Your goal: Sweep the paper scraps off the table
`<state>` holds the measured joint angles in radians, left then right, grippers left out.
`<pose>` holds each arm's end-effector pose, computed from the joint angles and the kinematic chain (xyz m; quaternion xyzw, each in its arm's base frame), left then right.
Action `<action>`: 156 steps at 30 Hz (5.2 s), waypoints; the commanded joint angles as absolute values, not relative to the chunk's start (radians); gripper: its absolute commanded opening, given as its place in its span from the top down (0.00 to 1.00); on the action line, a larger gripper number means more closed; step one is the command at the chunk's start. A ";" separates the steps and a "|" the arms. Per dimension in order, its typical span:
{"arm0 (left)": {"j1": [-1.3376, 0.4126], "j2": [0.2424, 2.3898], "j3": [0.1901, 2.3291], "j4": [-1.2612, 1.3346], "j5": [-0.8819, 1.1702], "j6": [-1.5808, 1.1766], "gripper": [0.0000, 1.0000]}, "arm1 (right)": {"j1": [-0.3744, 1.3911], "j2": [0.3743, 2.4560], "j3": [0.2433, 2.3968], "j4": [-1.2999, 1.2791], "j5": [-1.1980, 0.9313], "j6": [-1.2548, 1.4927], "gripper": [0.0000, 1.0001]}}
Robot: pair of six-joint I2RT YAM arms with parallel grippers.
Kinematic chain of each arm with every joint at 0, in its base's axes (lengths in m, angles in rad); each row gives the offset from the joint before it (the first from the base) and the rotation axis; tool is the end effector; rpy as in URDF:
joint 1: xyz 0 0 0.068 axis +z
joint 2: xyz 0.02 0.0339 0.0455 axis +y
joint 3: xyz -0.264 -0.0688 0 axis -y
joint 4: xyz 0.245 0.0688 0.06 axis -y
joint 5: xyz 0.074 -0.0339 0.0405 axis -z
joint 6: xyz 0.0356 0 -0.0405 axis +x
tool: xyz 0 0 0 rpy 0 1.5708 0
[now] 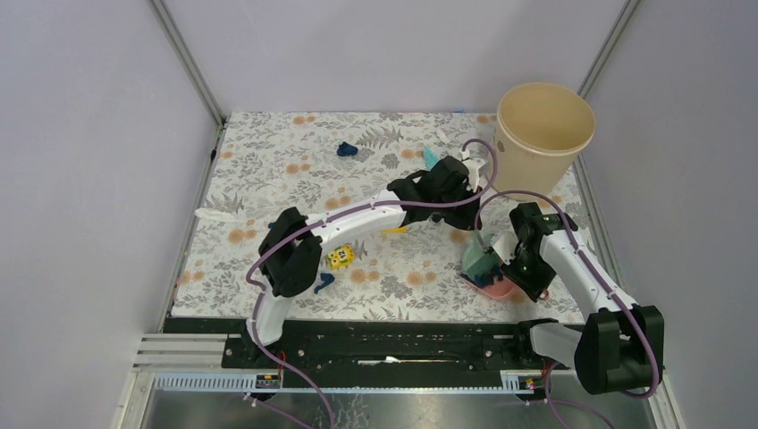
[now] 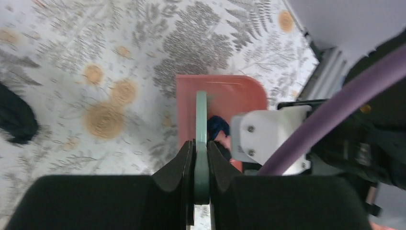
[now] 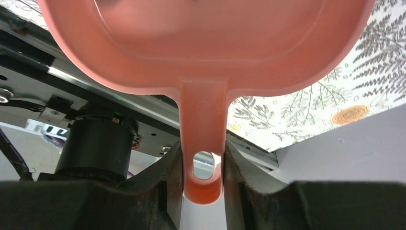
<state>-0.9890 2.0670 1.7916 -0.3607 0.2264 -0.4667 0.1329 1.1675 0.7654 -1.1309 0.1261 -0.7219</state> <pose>0.2600 -0.4098 0.2722 0.2782 0.8438 -0.3731 0.2671 0.1686 0.0180 0.2064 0.4125 -0.9086 0.0658 0.0002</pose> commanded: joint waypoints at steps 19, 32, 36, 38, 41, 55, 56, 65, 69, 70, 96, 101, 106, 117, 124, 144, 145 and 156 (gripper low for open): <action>-0.939 1.738 1.579 -0.184 -0.030 -0.551 1.00 | 0.129 1.047 0.730 -1.008 -0.124 -0.741 1.00; -0.950 1.420 1.320 -0.282 -0.102 -0.519 1.00 | 0.127 1.031 0.757 -1.022 -0.057 -0.737 1.00; -0.965 1.258 1.160 -0.197 0.094 -0.513 1.00 | 0.129 1.087 0.780 -0.994 -0.091 -0.681 1.00; -0.984 1.227 1.110 -0.191 0.201 -0.492 1.00 | 0.128 1.112 0.793 -0.971 -0.081 -0.658 1.00; -1.021 1.223 1.044 -0.190 0.339 -0.413 1.00 | 0.127 1.134 0.813 -0.935 -0.046 -0.617 1.00; -1.193 1.513 1.089 -0.147 0.499 -0.197 1.00 | 0.109 1.185 0.912 -0.925 -0.020 -0.544 1.00; -1.198 1.540 1.108 -0.156 0.489 -0.190 1.00 | 0.108 1.184 0.906 -0.924 -0.021 -0.548 1.00; -1.202 1.666 1.232 -0.174 0.236 -0.160 1.00 | 0.090 1.177 0.891 -0.908 -0.023 -0.542 1.00; -1.191 1.624 1.229 -0.156 0.100 -0.141 1.00 | 0.089 1.193 0.883 -0.904 -0.031 -0.543 1.00; -1.183 1.611 1.223 -0.148 0.064 -0.146 1.00 | 0.088 1.197 0.878 -0.898 -0.031 -0.544 1.00; -0.917 1.424 1.273 -0.364 0.082 -0.319 1.00 | 0.087 1.139 0.813 -1.048 -0.028 -0.756 1.00; -0.862 1.467 1.214 -0.258 0.109 -0.373 1.00 | 0.094 1.088 0.796 -1.135 -0.130 -0.825 1.00; -0.862 1.488 1.223 -0.216 0.149 -0.418 1.00 | 0.100 1.113 0.799 -1.123 -0.197 -0.812 1.00; -0.861 1.502 1.235 -0.164 0.264 -0.503 1.00 | 0.126 1.229 0.854 -1.006 -0.260 -0.692 1.00; -0.867 1.410 1.290 -0.278 0.254 -0.527 1.00 | 0.126 1.324 0.885 -0.943 -0.218 -0.611 1.00; -0.881 1.621 1.509 -0.494 -0.167 -0.314 1.00 | 0.127 1.170 0.746 -1.040 0.062 -0.776 1.00; -0.885 1.649 1.517 -0.482 -0.153 -0.319 1.00 | 0.127 1.171 0.742 -1.038 0.063 -0.775 1.00; -0.986 1.880 1.587 -0.343 -0.041 -0.419 1.00 | 0.128 1.251 0.730 -0.977 0.043 -0.757 1.00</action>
<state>-0.9581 1.8435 1.5631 -0.4427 -0.1165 -0.3569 0.1219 1.2232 0.7288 -0.9859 0.0372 -0.7555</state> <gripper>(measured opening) 0.148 0.370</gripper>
